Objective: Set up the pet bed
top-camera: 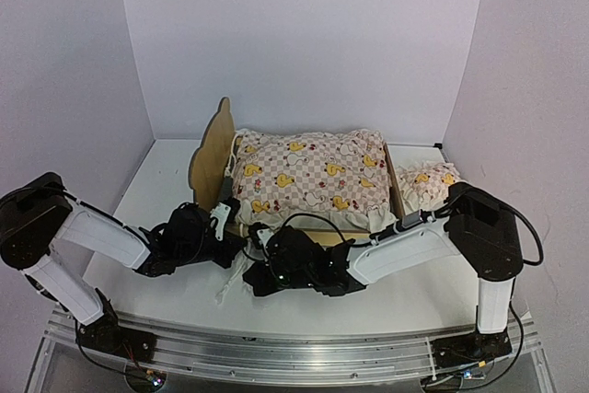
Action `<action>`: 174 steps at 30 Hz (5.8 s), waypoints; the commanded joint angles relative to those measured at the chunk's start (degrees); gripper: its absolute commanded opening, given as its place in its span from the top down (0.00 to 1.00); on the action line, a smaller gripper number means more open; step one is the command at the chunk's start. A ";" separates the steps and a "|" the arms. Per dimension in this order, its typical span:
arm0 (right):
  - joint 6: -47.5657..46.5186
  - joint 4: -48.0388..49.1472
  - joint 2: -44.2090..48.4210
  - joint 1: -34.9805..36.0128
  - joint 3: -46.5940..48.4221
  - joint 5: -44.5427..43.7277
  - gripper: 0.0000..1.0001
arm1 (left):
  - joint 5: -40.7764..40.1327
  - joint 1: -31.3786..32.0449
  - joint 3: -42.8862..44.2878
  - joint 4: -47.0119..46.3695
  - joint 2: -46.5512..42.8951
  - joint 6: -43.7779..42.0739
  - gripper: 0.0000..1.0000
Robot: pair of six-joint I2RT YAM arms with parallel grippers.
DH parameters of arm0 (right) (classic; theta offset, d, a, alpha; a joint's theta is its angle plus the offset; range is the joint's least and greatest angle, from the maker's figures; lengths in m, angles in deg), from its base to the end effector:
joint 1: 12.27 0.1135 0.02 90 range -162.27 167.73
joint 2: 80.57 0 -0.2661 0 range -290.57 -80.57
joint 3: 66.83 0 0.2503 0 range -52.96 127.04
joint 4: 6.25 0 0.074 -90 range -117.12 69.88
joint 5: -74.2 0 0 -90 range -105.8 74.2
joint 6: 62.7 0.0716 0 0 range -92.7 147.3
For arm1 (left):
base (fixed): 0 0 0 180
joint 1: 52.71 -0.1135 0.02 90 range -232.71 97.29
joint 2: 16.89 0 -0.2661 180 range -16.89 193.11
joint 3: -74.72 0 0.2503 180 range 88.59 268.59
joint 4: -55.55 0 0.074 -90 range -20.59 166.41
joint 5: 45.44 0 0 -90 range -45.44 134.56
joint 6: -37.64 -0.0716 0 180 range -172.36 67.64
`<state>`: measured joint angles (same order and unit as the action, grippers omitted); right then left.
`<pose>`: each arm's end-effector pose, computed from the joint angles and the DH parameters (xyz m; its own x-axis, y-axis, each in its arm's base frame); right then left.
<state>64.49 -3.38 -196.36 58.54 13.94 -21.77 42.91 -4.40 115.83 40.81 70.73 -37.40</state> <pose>0.1595 0.4355 0.1322 -0.6896 -0.1525 -0.7079 -0.6195 0.6305 0.4677 0.2044 -0.2264 0.1211 -0.5268 0.2035 -0.8253 0.6150 0.7614 -0.2048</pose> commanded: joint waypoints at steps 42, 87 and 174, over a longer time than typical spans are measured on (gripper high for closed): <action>12.37 14.49 -18.78 -11.30 15.17 17.58 1.00 | 24.98 -1.01 15.14 50.29 -18.93 -36.01 0.57; 15.49 18.13 -21.39 -11.81 17.36 16.68 1.00 | 18.75 -12.97 -3.89 5.27 -11.23 -89.30 0.85; -15.02 -18.35 -13.15 -1.30 17.86 -10.67 1.00 | 24.64 -20.05 9.98 37.14 -7.03 -64.57 0.49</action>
<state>50.03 -18.50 -209.67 57.26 30.91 -34.05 70.08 -28.30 123.01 83.08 60.18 -114.31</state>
